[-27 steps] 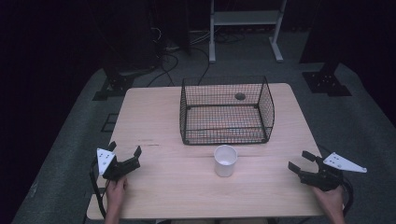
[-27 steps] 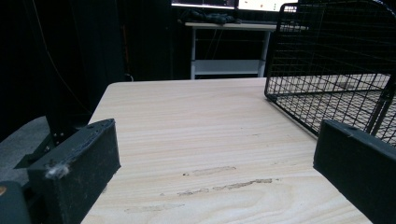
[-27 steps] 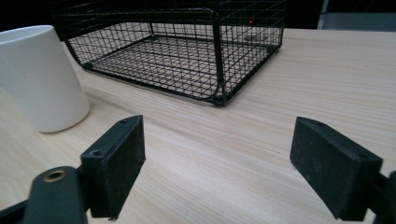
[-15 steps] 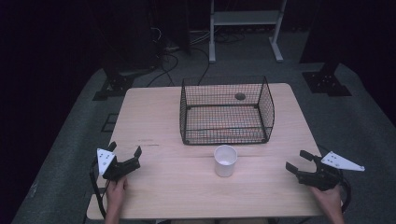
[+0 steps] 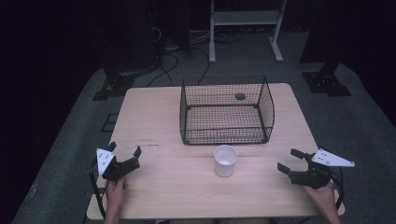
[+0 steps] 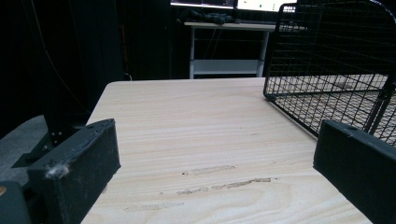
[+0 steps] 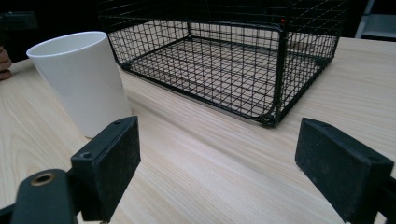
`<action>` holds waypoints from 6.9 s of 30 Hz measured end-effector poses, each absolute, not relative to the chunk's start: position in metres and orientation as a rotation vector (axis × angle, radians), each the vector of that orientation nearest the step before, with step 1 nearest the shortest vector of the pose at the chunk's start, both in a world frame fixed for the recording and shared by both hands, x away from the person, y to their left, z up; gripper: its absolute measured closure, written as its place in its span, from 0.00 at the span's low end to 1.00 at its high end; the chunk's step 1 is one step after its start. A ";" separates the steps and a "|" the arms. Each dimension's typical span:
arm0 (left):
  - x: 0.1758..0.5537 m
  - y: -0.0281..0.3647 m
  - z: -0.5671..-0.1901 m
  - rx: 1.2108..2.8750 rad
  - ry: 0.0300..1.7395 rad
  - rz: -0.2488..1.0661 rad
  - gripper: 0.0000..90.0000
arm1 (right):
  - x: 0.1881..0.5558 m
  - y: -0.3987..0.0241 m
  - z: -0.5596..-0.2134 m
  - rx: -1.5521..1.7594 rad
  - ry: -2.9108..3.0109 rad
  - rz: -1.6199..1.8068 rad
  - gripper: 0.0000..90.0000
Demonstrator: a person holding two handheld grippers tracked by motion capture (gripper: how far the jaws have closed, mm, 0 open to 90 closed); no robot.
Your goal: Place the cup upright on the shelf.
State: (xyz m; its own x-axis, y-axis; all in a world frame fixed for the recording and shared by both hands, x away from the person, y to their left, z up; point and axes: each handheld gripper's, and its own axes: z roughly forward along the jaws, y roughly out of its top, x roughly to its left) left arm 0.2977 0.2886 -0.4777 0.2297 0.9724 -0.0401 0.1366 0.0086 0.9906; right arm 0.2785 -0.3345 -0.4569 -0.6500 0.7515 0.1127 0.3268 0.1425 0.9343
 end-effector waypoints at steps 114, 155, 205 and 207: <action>0.297 0.289 -0.478 1.392 1.126 0.949 0.00 | 0.342 -0.157 -0.415 0.581 2.556 1.528 0.21; 0.297 0.289 -0.478 1.388 1.127 0.946 0.00 | 0.410 -0.131 -0.323 0.571 2.481 1.579 0.21; 0.297 0.289 -0.478 1.395 1.115 0.945 0.00 | 0.507 -0.119 -0.342 0.826 2.480 1.460 0.21; 0.297 0.289 -0.478 1.393 1.116 0.944 0.00 | 0.509 -0.117 -0.346 0.825 2.492 1.450 0.21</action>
State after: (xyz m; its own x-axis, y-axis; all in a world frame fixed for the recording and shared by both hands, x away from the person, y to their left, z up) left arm 0.2968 0.2887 -0.4781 0.2487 0.9679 -0.0359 0.1252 0.0046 0.9921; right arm 0.5088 -0.1167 -0.3459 -0.8394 0.5234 0.1468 0.3862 0.3841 0.8386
